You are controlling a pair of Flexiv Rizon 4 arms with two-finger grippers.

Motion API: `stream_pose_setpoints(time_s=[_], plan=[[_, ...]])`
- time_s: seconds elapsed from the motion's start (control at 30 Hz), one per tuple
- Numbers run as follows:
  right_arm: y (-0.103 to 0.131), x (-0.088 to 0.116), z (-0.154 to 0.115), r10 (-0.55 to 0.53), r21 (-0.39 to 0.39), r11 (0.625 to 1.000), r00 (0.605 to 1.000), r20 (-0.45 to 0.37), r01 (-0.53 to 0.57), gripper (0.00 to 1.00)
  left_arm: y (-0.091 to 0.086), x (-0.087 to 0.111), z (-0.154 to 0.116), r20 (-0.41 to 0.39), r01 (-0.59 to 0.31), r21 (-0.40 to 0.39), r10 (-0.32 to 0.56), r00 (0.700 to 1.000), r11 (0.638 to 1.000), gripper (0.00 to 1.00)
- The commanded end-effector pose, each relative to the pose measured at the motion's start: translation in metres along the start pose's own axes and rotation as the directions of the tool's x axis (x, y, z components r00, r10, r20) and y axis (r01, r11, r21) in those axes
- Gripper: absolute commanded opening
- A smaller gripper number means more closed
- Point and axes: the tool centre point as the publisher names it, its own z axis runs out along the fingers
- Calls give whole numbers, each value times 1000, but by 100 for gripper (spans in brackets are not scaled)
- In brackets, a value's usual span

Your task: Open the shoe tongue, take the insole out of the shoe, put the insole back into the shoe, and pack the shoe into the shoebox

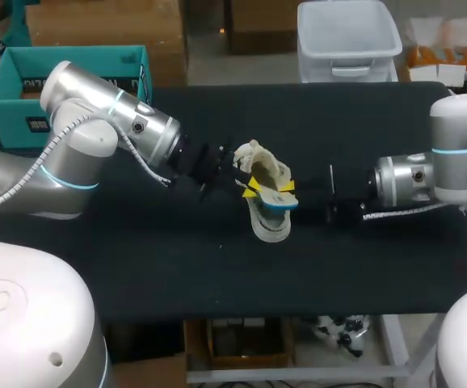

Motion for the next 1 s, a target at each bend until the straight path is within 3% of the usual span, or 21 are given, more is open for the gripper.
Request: stream_pose_setpoints(time_s=[0.03,0.1,0.17,0.27,0.37,0.57,1.0], plan=[[-16,0,-4,1,-33,999,1000,18,0,100,3,0,-1,9,3,-8,-3,1000,1000,0],[-24,0,-6,9,-53,999,999,37,-7,98,5,-1,-3,14,9,-13,-9,1000,1000,0],[-27,0,-8,8,-59,998,999,36,-6,45,7,-1,-4,17,16,-15,-15,1000,1000,0],[-28,1,-8,0,-67,998,999,38,3,19,9,0,-5,18,24,-17,-23,1000,1000,0],[-26,3,-4,-11,-50,999,999,40,13,1,11,1,-3,13,28,-21,-28,1000,999,0],[-25,2,1,-18,-35,999,998,55,20,0,13,-2,-2,14,38,-31,-37,999,999,0],[5,0,14,-24,-12,1000,998,51,25,0,39,-16,2,32,90,-80,-88,996,993,0]])
